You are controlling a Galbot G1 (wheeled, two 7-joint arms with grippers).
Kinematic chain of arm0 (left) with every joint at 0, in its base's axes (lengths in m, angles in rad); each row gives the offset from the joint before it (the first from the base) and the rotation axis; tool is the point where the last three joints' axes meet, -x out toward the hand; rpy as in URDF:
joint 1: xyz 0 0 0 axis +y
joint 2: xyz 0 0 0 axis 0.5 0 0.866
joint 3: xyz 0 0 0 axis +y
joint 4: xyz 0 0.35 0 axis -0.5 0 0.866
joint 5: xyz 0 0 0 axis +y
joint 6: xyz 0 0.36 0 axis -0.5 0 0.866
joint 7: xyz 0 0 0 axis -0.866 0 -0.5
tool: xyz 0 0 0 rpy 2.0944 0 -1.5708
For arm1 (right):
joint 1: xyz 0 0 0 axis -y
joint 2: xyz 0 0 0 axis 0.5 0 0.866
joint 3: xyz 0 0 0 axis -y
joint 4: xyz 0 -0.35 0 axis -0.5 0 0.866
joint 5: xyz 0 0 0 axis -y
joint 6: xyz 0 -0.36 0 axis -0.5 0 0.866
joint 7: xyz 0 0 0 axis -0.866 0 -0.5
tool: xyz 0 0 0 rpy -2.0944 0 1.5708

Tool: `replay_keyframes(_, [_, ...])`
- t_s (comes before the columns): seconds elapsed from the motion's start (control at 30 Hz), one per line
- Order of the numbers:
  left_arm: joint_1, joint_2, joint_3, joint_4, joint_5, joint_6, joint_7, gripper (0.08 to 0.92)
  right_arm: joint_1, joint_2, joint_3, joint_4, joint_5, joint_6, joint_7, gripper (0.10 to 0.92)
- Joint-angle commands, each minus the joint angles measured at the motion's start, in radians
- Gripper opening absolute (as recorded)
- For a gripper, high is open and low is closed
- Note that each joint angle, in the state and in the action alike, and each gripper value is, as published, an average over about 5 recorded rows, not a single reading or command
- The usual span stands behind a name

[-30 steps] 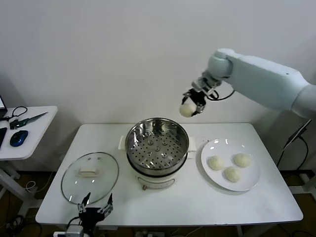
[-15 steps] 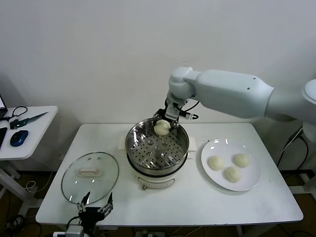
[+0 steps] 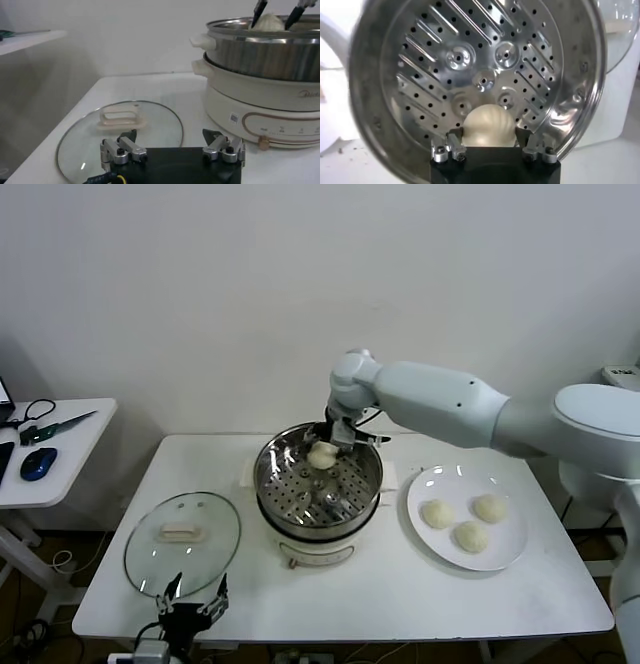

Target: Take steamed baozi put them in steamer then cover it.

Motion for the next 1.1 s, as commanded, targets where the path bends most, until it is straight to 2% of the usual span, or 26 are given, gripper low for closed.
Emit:
replay_keyframes(0.03, [-0.003, 0.003, -0.004, 0.002, -0.004, 0.002, 0.0, 0.823, -0.065, 0.039, 0.041, -0.102, -0.079, 0.028, 0.03, 0.702])
replay_keyframes(0.23, [-0.01, 0.002, -0.005, 0.004, -0.004, 0.005, 0.0, 0.823, -0.063, 0.041, 0.034, -0.102, -0.025, 0.031, 0.026, 0.735])
replay_keyframes(0.43, [-0.012, 0.0, -0.002, 0.004, -0.004, 0.007, 0.0, 0.823, 0.026, -0.015, 0.008, -0.011, 0.144, 0.016, -0.016, 0.819])
replay_keyframes(0.57, [-0.013, -0.002, 0.002, 0.002, -0.003, 0.007, 0.001, 0.823, 0.189, -0.1, -0.069, 0.082, 0.453, -0.065, -0.109, 0.822])
replay_keyframes(0.7, [-0.014, -0.004, 0.004, -0.001, -0.003, 0.007, 0.002, 0.823, 0.399, -0.215, -0.277, 0.171, 0.874, -0.263, -0.187, 0.823])
replay_keyframes(0.77, [-0.014, -0.004, 0.004, -0.004, -0.007, 0.006, 0.002, 0.823, 0.481, -0.284, -0.379, 0.214, 0.994, -0.372, -0.206, 0.823])
replay_keyframes(0.93, [-0.018, -0.003, 0.007, 0.0, -0.015, 0.002, 0.0, 0.823, 0.58, -0.454, -0.549, 0.294, 0.997, -0.579, -0.168, 0.823])
replay_keyframes(1.1, [-0.018, -0.003, 0.007, -0.004, -0.022, -0.003, -0.001, 0.823, 0.508, -0.598, -0.614, 0.345, 0.967, -0.733, -0.093, 0.823])
